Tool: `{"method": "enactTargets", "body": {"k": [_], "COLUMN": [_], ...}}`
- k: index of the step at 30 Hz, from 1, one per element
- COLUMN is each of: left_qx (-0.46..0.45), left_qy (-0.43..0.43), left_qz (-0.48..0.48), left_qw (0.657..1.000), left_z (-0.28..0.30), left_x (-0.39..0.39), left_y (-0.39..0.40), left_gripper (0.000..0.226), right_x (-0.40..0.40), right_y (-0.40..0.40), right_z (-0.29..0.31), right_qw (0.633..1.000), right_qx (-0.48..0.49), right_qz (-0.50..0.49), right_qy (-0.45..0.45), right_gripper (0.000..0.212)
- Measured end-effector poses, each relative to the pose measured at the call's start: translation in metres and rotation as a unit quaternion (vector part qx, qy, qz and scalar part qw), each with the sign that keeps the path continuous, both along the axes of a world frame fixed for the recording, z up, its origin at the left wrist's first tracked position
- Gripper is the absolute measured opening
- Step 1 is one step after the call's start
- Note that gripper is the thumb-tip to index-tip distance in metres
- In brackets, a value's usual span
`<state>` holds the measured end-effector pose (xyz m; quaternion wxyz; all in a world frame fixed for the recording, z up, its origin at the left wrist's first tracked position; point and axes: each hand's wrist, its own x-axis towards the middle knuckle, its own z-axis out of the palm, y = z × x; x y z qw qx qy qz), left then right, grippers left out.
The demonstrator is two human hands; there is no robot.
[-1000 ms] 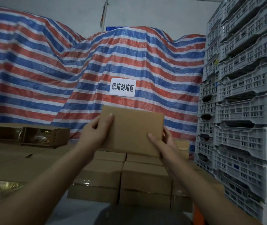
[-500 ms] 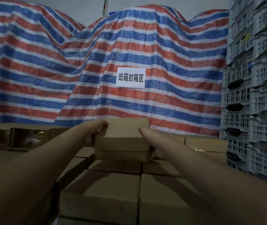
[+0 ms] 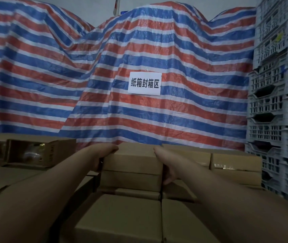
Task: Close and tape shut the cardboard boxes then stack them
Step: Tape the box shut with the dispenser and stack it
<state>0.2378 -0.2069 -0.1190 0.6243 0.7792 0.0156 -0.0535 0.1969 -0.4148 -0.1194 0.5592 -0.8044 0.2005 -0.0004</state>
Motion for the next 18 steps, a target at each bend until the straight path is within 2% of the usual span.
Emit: {"method": "enactTargets", "body": {"k": [3,7,11,15,18], "left_qx": [0.002,-0.011,-0.012,0.022,0.072], "left_qy": [-0.017,-0.036,-0.052,-0.125,-0.197], "left_qz": [0.004,0.02,0.12,0.182,0.19], "left_qw": [1.0,0.999,0.991,0.975,0.959], "left_z": [-0.004,-0.004,-0.001,-0.001,0.002], "left_x": [0.006,0.013,0.016,0.012,0.001], "left_y": [-0.001,-0.006,-0.013,-0.011,-0.001], "left_gripper": [0.03,0.043,0.051,0.046,0.04], "right_x": [-0.003,-0.012,-0.024,-0.035,-0.042], "right_y": [0.002,0.004,0.003,0.004,0.001], "right_z": [0.001,0.002,0.001,0.003,0.006], "right_qw": [1.0,0.999,0.998,0.996,0.993], "right_qx": [0.005,0.027,0.048,0.043,0.026], "right_qz": [-0.017,-0.021,-0.031,-0.055,-0.052], "right_qy": [-0.007,-0.013,-0.022,-0.052,-0.103], "right_gripper": [0.073,0.086,0.091,0.088,0.07]}}
